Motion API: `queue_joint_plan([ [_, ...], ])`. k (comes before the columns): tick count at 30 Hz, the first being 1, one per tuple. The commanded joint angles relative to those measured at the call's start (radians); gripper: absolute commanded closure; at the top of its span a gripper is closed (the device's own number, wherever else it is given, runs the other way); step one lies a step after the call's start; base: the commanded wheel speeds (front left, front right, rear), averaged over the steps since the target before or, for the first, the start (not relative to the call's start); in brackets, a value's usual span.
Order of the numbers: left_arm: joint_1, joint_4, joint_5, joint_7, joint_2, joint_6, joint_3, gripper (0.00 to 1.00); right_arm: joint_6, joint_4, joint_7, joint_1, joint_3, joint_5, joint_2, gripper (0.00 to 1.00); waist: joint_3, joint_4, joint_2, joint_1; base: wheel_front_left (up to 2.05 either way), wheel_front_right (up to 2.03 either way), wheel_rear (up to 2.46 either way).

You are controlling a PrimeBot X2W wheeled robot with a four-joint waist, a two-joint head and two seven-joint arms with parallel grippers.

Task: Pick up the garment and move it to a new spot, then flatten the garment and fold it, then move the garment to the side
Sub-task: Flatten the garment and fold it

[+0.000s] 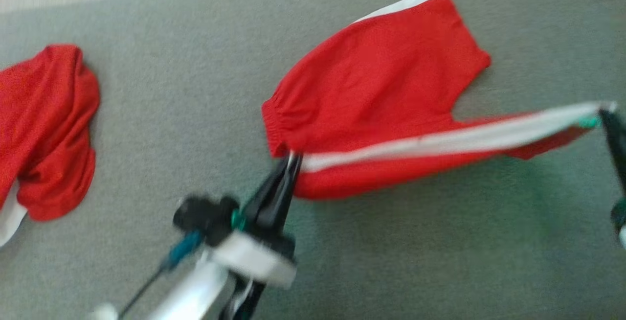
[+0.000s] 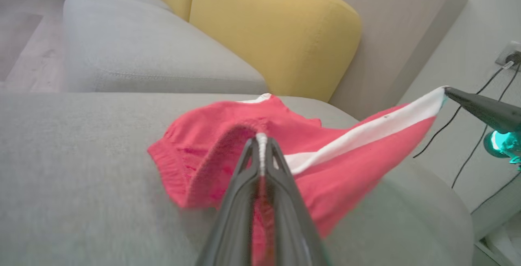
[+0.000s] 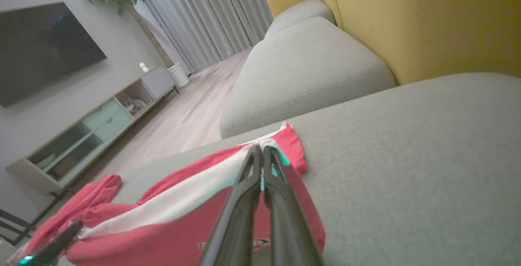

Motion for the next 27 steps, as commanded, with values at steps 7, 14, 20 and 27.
queue_joint_plan([
  [7, -0.248, 0.114, 0.026, 0.032, -0.062, 0.007, 0.059, 1.00, -0.001, 0.074, 0.150, -0.273, 0.045, -0.042, -0.056, 1.00, 0.093, 0.058, 0.0000, -0.0001, 0.00, 0.00, 0.00],
  [14, -0.409, 0.230, 0.041, 0.066, -0.109, 0.009, 0.066, 1.00, -0.001, 0.226, 0.262, -0.529, 0.128, -0.032, -0.031, 1.00, 0.164, 0.093, 0.0000, -0.0001, 0.00, 0.00, 0.00],
  [20, -0.507, 0.307, 0.064, 0.064, -0.136, 0.037, 0.069, 1.00, -0.001, 0.348, 0.285, -0.704, 0.204, -0.023, -0.007, 1.00, 0.218, 0.120, 0.0000, -0.0001, 0.00, 0.00, 0.00],
  [27, -0.550, 0.364, 0.073, 0.044, -0.159, 0.063, 0.062, 1.00, -0.001, 0.478, 0.271, -0.826, 0.305, 0.004, 0.020, 1.00, 0.243, 0.147, 0.0000, -0.0001, 0.00, 0.00, 0.00],
])
